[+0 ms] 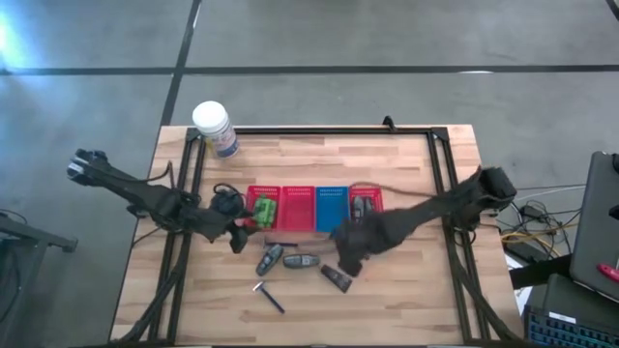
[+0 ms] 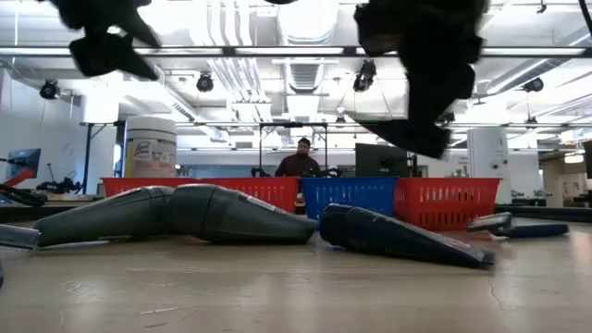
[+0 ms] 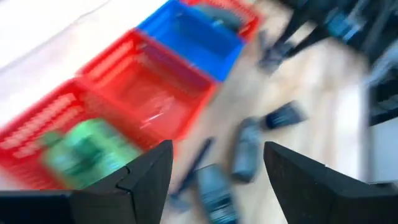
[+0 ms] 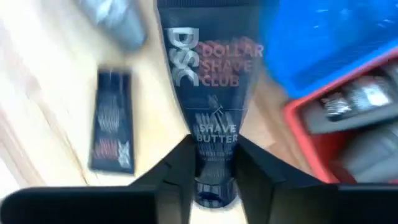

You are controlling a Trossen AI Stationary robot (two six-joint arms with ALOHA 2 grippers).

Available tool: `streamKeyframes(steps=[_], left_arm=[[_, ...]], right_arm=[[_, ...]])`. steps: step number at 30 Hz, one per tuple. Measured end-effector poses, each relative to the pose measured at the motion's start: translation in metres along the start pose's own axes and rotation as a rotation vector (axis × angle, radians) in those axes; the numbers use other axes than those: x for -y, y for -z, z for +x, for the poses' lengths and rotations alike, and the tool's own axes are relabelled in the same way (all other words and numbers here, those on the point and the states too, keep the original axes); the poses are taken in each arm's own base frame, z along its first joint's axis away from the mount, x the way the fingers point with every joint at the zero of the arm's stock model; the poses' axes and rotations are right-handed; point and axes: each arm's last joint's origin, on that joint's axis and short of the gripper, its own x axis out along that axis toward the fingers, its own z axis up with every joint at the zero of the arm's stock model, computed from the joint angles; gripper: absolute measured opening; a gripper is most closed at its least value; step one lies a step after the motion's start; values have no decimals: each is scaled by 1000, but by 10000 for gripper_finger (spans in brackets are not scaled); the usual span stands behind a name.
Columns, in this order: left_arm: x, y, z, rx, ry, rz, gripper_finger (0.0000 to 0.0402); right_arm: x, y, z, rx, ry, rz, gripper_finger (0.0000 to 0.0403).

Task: Pick & Place Travel size toiletries
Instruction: Put the blue shave cream into the blue bin, then put the black deodorant into the right red bin

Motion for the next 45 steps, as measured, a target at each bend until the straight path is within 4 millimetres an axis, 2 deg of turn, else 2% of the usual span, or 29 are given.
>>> streamKeyframes(steps=[4,6,10,13,15,17,19,23,27,31,35,41,45], left_arm=[[-13,9,0,-21,-126,105,257],[-17,13,2,-27,-160,173,257],[-22,19,7,-27,-199,281,257],[-26,21,11,-34,-217,307,257],[-27,21,12,-44,-209,314,257],[-27,21,12,-65,-183,340,257],[-24,21,13,-88,-138,384,257],[-15,22,20,-106,16,468,257],[-6,31,38,-164,150,377,257],[4,45,62,-263,104,200,257],[27,46,82,-323,61,175,257],[43,51,109,-497,-184,77,281],[56,61,124,-563,-214,20,306]], right_arm=[[30,-30,-25,97,-72,350,95],[48,-47,-28,119,-94,534,110],[71,-74,-7,121,-111,682,141],[72,-88,11,71,-211,702,162],[74,-89,29,21,-183,711,175],[76,-86,43,-29,-135,718,190],[76,-85,46,-41,-124,715,204],[69,-81,33,-37,-138,627,231],[58,-66,6,-38,-148,481,260],[46,-34,-13,-87,-42,345,290],[29,-8,-21,-112,14,257,321],[9,15,-24,-100,33,255,358],[3,27,-27,-81,68,255,365]])
